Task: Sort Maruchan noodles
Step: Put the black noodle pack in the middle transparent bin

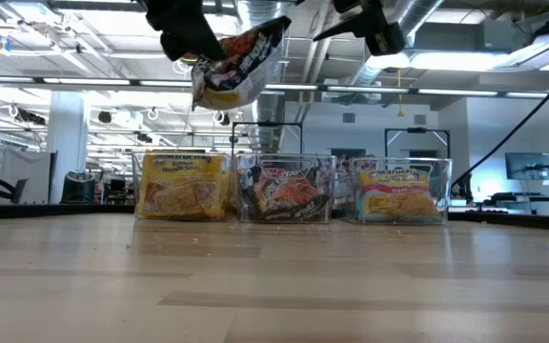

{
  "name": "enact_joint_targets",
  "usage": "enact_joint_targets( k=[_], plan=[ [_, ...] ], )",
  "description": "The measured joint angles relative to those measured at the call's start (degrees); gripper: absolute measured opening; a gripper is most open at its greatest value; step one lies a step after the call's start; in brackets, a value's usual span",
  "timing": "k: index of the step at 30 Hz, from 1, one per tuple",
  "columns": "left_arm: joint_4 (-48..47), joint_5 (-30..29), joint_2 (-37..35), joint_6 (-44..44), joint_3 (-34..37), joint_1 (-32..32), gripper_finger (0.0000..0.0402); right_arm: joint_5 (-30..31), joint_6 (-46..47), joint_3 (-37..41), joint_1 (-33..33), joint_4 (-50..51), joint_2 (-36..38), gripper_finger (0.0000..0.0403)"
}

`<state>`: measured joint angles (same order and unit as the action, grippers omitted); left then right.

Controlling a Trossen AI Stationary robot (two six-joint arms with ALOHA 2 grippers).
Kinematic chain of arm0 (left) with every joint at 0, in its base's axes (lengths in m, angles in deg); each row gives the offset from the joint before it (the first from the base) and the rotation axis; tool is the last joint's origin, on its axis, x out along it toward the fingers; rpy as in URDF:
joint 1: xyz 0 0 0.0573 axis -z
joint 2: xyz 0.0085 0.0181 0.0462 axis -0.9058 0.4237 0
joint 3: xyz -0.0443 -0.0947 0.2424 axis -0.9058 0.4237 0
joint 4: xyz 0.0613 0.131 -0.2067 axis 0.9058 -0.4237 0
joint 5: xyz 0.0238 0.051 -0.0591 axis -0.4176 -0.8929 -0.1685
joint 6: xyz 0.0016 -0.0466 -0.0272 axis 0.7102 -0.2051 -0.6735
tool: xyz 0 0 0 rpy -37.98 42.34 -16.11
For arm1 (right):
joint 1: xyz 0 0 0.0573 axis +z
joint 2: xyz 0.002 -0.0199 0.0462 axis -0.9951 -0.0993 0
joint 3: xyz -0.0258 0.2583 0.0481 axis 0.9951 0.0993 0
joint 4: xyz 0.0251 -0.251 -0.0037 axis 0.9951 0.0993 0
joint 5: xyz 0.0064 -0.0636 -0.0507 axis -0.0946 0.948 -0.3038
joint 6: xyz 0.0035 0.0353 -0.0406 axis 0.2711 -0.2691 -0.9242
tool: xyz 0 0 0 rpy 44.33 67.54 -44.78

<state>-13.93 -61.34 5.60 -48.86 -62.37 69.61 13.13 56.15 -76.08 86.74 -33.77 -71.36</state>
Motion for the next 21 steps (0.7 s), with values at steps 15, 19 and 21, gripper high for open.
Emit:
enact_joint_targets(
  k=[15, 19, 21],
  plan=[
    [7.25, 0.06, 0.0, 0.91, -0.11, -2.3, 0.0, 1.26, 0.74, 0.0, -2.61, -0.5, 0.0, 0.0235],
    [7.29, 0.06, 0.0, 2.42, -0.11, -2.9, 0.0, 1.25, 2.57, 0.0, -2.61, -1.69, 0.0, 0.0235],
    [7.62, 0.06, 0.0, 2.4, -0.11, -3.23, 0.0, 1.25, 3.96, 0.0, -2.61, -2.64, 0.0, 0.0235]
  ],
)
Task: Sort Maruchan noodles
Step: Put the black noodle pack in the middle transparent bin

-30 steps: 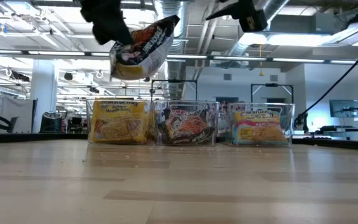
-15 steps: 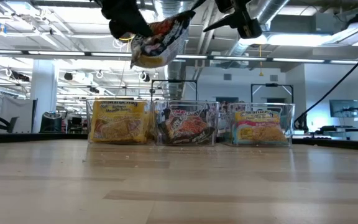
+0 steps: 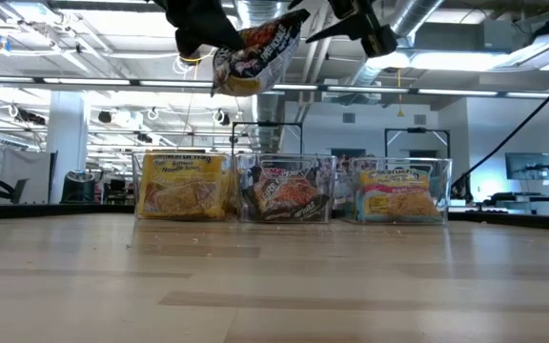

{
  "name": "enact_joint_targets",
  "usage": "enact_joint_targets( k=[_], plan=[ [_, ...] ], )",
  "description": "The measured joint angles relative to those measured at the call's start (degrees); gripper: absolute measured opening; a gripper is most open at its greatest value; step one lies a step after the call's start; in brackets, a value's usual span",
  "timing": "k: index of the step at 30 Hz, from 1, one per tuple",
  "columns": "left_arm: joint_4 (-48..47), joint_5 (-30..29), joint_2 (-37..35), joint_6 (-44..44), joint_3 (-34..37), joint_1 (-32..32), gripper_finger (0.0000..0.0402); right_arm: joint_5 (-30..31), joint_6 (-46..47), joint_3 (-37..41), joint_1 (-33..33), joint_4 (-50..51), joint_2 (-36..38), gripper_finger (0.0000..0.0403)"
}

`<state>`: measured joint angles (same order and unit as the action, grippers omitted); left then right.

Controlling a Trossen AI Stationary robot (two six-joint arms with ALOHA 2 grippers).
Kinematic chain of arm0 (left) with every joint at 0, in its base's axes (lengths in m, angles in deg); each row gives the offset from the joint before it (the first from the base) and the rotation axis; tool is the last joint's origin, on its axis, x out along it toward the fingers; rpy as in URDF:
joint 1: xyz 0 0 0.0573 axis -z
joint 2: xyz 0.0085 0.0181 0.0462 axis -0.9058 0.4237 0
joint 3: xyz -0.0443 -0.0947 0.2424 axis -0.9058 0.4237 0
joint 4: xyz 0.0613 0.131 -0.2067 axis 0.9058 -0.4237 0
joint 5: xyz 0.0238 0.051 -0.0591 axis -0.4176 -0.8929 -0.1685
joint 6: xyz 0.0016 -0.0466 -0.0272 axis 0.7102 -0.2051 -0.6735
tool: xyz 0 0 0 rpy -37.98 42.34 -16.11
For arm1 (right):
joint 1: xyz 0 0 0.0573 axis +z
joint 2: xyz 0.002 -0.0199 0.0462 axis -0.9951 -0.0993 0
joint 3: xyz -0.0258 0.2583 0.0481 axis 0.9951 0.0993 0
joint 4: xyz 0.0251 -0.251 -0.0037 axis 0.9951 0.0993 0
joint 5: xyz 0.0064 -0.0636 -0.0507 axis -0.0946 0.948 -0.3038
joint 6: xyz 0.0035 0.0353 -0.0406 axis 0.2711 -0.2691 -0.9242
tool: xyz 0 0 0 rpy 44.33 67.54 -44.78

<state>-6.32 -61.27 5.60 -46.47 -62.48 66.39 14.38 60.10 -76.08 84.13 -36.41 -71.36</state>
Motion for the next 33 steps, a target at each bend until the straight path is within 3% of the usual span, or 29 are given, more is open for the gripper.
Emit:
enact_joint_targets(
  k=[16, 19, 27, 33],
  plan=[
    [2.01, 0.09, 0.0, -0.11, 0.0, -0.19, 0.0, -0.11, 2.55, 0.19, -0.7, -7.23, -7.18, 0.0224],
    [1.7, 0.18, -0.06, -0.2, 0.0, -0.22, 0.0, -0.37, 2.85, 0.07, -0.59, -8.11, -8.46, 0.0191],
    [-0.43, -0.46, -0.07, -0.55, 0.17, -0.37, 0.0, -0.5, 1.55, -0.06, 0.86, -11.61, -10.62, 0.0053],
    [-2.09, 3.15, -0.09, -1.05, 0.04, -2.04, 0.0014, -0.35, 1.34, -0.04, 0.88, -12.09, -10.97, 0.0024]
  ],
)
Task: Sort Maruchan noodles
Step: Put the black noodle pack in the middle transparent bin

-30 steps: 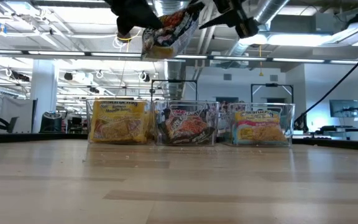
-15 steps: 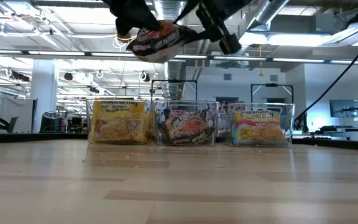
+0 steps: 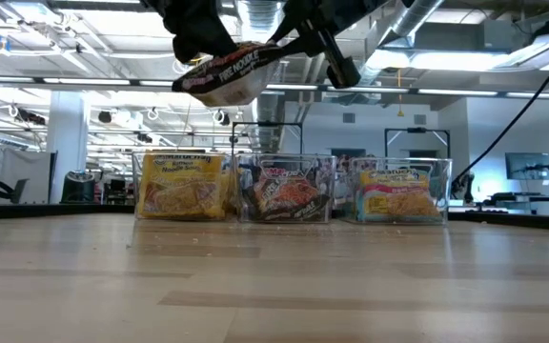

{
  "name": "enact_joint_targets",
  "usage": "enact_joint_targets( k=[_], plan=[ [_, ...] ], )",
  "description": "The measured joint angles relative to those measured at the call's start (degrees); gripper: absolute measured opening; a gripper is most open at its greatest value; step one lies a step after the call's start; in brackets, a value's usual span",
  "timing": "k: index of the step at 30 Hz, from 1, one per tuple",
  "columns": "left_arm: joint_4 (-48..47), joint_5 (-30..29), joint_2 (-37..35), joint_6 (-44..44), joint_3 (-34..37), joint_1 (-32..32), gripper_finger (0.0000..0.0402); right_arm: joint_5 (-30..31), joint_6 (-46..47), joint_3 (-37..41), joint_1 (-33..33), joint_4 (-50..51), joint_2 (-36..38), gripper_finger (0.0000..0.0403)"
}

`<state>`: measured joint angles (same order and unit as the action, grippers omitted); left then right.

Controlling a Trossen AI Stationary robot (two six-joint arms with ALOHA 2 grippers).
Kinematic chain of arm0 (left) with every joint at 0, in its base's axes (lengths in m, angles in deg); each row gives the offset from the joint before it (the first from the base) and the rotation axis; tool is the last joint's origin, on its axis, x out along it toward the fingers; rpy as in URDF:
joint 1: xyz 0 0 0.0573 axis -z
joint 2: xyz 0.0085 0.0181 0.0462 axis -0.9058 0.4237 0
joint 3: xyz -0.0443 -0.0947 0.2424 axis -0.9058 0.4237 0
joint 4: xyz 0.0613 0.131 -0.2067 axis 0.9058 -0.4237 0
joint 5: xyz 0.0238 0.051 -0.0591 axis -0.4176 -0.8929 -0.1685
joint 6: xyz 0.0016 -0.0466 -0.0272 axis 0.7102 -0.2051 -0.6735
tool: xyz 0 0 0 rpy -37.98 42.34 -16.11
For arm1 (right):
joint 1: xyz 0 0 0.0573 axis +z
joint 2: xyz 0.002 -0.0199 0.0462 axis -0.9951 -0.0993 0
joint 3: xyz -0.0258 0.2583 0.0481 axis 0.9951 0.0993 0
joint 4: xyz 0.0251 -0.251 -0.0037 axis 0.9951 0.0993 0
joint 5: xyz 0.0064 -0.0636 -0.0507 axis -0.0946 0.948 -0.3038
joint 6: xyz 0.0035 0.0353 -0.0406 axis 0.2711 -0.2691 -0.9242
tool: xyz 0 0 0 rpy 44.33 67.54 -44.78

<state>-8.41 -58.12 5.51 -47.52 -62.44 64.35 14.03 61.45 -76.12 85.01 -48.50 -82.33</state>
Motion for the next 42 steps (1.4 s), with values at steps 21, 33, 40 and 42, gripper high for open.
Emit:
enact_joint_targets(
  k=[21, 33, 40, 42],
  plan=[
    [2.31, 9.0, -5.41, -8.3, -0.15, -8.0, 0.0122, -0.06, -6.98, 0.09, -1.76, 7.79, 1.66, 0.0023],
    [2.15, 8.93, -9.68, -12.05, -0.11, -8.69, 0.0122, -8.54, -27.71, 0.0, -15.08, 9.89, 2.8, 0.0024],
    [1.63, 5.07, -9.14, -12.24, -0.04, -8.67, 0.0122, -13.72, -47.02, 0.0, -22.9, 9.31, 2.8, 0.0025],
    [2.03, 3.22, -9.2, -12.71, -0.04, -8.67, 0.0122, -14.47, -54.19, 0.0, -24.16, 9.02, 2.8, 0.0024]
  ],
)
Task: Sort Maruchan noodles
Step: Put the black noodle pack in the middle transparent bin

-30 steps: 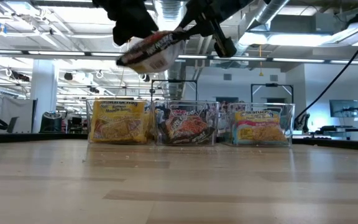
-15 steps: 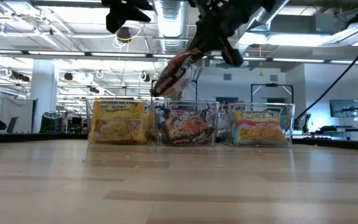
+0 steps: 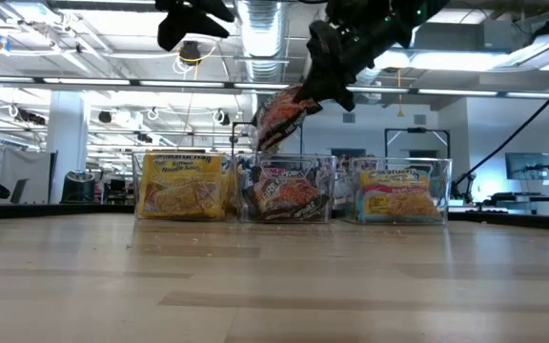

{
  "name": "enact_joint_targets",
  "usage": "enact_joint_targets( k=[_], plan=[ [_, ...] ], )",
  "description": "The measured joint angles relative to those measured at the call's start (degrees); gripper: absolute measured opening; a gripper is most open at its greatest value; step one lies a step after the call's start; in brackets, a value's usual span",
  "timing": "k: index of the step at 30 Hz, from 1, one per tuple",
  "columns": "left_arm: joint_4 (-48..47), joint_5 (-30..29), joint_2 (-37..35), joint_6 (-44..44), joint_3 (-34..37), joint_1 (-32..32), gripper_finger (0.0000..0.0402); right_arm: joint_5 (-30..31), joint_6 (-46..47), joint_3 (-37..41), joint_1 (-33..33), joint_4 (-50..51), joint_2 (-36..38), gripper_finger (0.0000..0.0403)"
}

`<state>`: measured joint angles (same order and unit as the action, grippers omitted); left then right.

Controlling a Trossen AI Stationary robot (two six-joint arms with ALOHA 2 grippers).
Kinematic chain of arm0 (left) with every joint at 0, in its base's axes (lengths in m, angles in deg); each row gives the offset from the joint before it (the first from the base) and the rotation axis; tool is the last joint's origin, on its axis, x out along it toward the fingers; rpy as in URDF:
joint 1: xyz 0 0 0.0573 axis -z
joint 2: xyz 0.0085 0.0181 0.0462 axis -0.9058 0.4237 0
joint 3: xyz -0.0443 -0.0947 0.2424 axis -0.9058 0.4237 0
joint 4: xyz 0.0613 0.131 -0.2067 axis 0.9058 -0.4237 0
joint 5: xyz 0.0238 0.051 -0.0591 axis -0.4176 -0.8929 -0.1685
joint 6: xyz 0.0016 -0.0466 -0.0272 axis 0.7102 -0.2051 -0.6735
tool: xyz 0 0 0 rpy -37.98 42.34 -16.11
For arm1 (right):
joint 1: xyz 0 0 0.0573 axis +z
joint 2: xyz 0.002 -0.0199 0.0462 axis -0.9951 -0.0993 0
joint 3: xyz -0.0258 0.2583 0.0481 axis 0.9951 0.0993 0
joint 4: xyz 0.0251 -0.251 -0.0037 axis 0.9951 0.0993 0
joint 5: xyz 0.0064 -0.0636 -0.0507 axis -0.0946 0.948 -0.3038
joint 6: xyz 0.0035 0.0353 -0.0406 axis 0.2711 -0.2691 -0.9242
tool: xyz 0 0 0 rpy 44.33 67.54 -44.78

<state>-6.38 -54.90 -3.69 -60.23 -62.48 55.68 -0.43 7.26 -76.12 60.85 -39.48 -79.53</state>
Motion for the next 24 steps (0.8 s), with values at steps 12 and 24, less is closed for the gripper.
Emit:
enact_joint_targets(
  k=[12, 24],
  plan=[
    [-0.15, -4.87, -0.01, -1.96, 0.0, -0.02, 0.0122, -0.64, -21.95, 3.21, -0.51, -3.2, -1.29, 0.0025],
    [-0.18, -4.91, -0.01, -2.0, 0.0, -0.02, 0.0122, -0.81, -32.75, 3.08, 1.38, -2.81, -1.38, 0.0025]
  ],
)
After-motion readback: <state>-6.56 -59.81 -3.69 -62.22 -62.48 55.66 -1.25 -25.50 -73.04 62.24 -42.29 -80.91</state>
